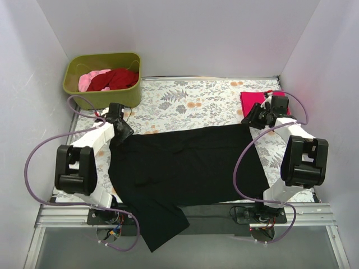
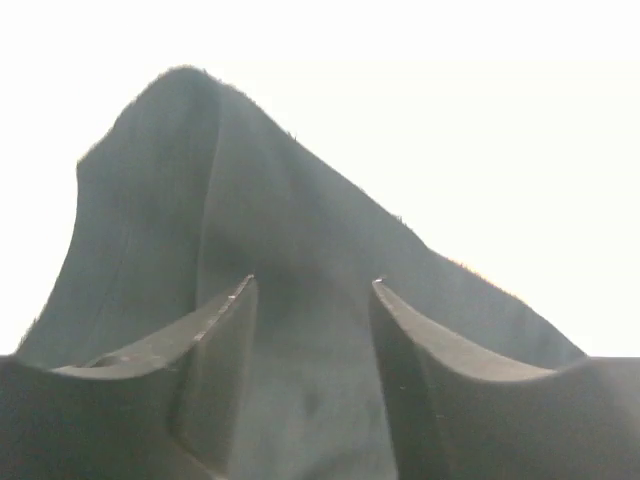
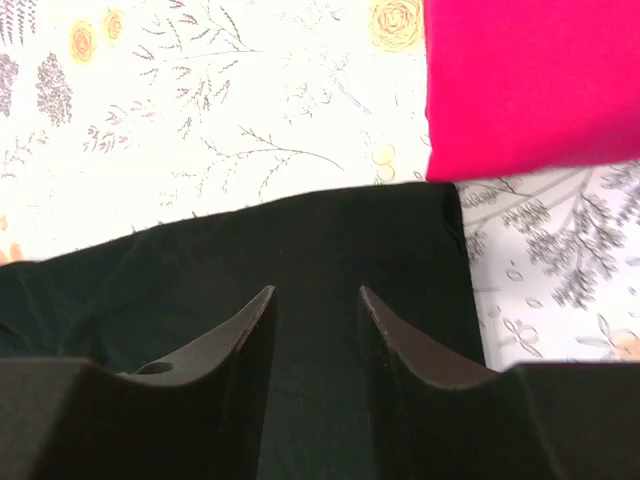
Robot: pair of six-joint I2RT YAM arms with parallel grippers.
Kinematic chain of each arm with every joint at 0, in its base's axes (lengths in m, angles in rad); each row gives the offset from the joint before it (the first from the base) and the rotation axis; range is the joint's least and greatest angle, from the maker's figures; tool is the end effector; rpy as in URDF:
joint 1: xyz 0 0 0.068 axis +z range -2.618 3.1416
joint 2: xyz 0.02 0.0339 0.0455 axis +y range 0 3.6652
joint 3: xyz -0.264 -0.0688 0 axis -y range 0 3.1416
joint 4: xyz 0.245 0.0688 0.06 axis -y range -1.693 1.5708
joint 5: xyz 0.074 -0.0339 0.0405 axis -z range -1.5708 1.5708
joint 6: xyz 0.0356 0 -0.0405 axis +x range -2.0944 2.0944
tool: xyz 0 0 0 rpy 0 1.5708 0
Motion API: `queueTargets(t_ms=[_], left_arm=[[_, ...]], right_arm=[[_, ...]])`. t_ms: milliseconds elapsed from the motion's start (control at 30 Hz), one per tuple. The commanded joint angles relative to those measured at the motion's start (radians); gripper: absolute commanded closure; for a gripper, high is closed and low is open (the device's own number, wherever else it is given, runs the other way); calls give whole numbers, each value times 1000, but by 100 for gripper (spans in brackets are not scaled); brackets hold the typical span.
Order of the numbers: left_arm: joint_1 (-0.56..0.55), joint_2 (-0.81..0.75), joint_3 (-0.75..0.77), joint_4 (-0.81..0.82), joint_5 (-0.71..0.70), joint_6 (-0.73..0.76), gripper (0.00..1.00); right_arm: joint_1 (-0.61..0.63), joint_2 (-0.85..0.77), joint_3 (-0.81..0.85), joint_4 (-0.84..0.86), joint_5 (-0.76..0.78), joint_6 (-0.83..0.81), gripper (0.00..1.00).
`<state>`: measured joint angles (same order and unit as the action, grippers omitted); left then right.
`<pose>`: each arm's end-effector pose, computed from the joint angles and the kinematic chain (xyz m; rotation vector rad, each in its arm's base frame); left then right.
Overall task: Fold and stack the t-shirts
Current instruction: Fold the tshirt
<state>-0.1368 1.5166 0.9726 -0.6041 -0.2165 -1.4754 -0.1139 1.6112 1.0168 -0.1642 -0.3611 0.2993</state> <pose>0.2893 -0.0321 0.2025 -1.7166 2.0688 -0.2139 0.3443 -0.0267 0.2160 0.2973 2.3049 0.5133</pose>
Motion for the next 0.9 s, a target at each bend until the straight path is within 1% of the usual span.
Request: queueTargets(t_ms=[0, 67, 200, 233, 300, 333, 400, 467, 567, 700, 733, 800, 833, 867], left_arm=[[35, 68, 72, 136, -23, 70, 55], [49, 135, 87, 136, -21, 70, 58], [91, 195, 69, 101, -23, 34, 62], [117, 197, 57, 95, -24, 21, 62], [135, 171, -1, 105, -21, -2, 62], [194, 160, -26, 115, -15, -6, 62], [242, 131, -83, 147, 2, -16, 62], [265, 129, -106, 168, 8, -14, 62], [293, 154, -98, 191, 28, 20, 58], [295, 151, -45, 231, 77, 76, 49], [293, 136, -34, 237, 92, 82, 43], [293, 113, -14, 241, 103, 107, 38], [293, 76, -3, 239, 111, 116, 33], [292, 57, -2, 237, 127, 125, 31]], right_arm=[[5, 42, -15, 113, -61, 29, 63], [2, 65, -23, 137, -64, 35, 64], [-30, 125, -55, 196, -84, 60, 66], [-39, 140, -63, 216, -87, 64, 66], [-67, 153, -87, 230, -101, 78, 66], [-75, 165, -95, 236, -102, 80, 66], [-98, 174, -115, 250, -102, 95, 66], [-116, 190, -132, 256, -104, 112, 66], [-124, 197, -142, 258, -105, 113, 66], [-125, 158, -146, 258, -122, 100, 66], [-124, 132, -144, 258, -124, 97, 66], [-121, 104, -135, 252, -130, 89, 66], [-118, 76, -124, 252, -140, 77, 66], [-106, 63, -115, 249, -147, 69, 66]])
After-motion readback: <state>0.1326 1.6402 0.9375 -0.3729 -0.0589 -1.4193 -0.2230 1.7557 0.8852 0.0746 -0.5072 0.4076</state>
